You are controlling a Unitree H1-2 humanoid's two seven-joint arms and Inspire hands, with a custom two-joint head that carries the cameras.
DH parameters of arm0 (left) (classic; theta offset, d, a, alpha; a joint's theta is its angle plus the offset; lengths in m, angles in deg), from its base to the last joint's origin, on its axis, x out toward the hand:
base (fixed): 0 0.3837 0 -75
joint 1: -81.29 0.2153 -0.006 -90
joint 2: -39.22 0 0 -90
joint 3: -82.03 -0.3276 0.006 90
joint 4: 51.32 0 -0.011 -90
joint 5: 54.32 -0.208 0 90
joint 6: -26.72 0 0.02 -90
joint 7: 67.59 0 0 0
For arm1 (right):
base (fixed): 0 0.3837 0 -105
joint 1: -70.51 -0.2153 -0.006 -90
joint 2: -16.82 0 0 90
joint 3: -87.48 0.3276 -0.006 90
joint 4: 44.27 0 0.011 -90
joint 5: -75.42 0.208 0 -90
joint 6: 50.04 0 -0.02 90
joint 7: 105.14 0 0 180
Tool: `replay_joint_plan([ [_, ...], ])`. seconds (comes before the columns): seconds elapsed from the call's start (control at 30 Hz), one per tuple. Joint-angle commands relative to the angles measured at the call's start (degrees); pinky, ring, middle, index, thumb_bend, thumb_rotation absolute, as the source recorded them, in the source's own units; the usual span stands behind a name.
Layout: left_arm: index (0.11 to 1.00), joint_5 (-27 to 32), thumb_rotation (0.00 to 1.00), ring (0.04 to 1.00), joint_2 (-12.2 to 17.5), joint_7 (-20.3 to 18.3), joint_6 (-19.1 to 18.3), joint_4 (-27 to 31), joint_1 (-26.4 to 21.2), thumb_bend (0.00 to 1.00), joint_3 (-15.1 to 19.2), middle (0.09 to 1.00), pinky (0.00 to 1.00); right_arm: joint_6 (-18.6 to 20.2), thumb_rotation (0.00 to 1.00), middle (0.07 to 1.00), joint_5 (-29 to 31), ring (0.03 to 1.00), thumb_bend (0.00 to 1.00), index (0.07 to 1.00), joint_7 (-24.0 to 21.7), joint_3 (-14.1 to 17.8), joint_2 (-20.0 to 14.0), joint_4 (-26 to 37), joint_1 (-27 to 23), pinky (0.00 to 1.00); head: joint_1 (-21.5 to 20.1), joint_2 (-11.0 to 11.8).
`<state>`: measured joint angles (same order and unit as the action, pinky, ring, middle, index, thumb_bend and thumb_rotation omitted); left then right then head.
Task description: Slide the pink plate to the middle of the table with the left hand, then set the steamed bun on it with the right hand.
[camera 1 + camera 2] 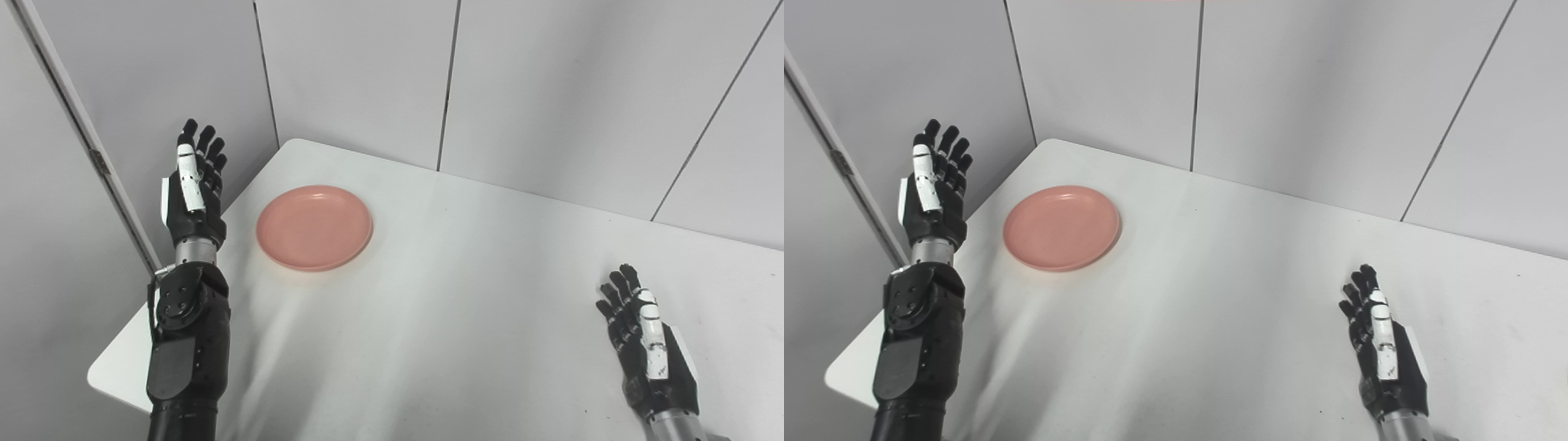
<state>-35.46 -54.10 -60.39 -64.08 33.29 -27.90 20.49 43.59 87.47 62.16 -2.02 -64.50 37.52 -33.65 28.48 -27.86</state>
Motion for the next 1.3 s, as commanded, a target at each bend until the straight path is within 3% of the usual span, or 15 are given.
replay_joint_plan([
  [0.0,0.936,0.5,1.00,0.932,1.8,0.5,1.4,0.2,-2.3,0.44,0.2,0.933,0.96,3.0,1.00,1.000,-0.7,1.000,0.10,1.000,1.2,0.9,-1.2,-0.6,1.9,1.00,-0.1,-0.1],
  [1.27,0.937,0.4,1.00,0.925,2.4,-0.4,3.4,-17.3,-4.1,0.41,-2.0,0.927,0.93,3.0,1.00,1.000,-1.0,1.000,0.11,1.000,1.4,0.9,-1.2,-0.4,2.0,1.00,-0.3,-0.8],
])
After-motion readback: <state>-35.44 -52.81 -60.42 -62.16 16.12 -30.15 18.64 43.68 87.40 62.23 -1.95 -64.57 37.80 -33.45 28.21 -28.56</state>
